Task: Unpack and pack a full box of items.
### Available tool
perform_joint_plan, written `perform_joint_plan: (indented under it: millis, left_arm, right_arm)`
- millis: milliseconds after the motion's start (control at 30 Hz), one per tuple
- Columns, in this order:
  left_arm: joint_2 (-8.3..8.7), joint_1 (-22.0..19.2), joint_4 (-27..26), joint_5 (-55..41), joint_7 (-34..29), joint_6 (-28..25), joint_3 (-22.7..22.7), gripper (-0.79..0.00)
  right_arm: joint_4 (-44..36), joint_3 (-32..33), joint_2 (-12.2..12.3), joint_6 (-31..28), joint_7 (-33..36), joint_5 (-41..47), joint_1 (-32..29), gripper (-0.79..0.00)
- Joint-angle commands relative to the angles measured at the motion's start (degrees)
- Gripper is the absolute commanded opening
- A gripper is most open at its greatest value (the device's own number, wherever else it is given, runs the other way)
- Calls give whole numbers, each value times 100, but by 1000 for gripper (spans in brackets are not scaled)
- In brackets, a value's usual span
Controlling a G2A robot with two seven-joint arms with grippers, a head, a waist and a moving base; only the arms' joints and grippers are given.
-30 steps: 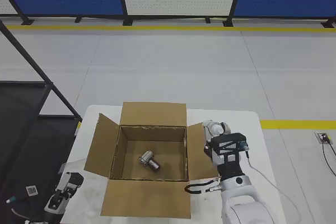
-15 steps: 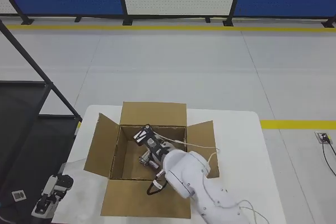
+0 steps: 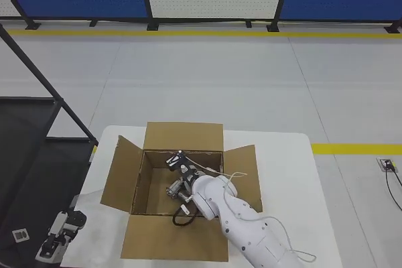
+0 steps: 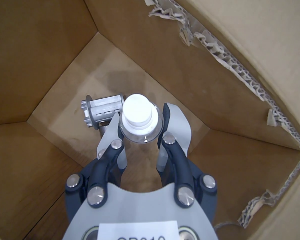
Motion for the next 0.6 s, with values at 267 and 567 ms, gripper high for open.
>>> perform_joint_plan:
  millis: [267, 567]
  left_arm:
    - [-9, 41, -42, 57, 40, -28, 11, 0]
    - [-22, 53, -82, 127, 98, -14, 78, 0]
  right_arm:
    - [317, 121, -33, -82, -430, -23, -48, -394]
    - [-222, 274, 33, -14, -393, -348, -391, 0]
